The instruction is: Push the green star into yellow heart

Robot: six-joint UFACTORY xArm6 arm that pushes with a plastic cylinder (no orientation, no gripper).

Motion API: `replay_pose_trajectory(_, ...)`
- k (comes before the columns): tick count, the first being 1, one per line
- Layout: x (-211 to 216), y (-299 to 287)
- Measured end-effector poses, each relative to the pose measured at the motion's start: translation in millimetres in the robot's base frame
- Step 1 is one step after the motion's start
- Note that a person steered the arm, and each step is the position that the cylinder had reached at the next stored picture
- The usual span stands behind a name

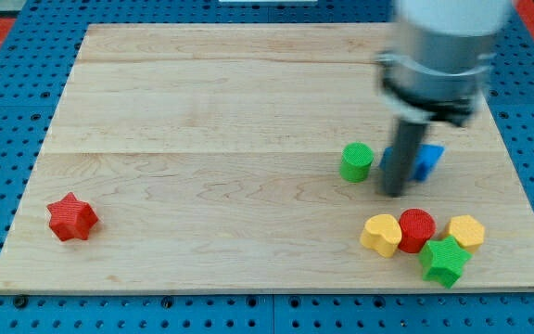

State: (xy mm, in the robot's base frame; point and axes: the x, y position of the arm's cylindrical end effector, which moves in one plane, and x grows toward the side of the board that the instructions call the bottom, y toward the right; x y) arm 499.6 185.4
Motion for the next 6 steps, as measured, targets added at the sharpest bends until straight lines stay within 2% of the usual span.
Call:
replay_pose_trajectory(1, 31.6, 111.6)
replay_pose_trajectory(2, 116.4, 123.9)
replay_pose_trajectory(3, 118.1, 94.2)
replay_pose_trajectory(4, 118.2, -14.7)
replay_pose_trajectory(5, 118.3, -89.8)
replay_pose_trajectory(6, 116.2, -85.9)
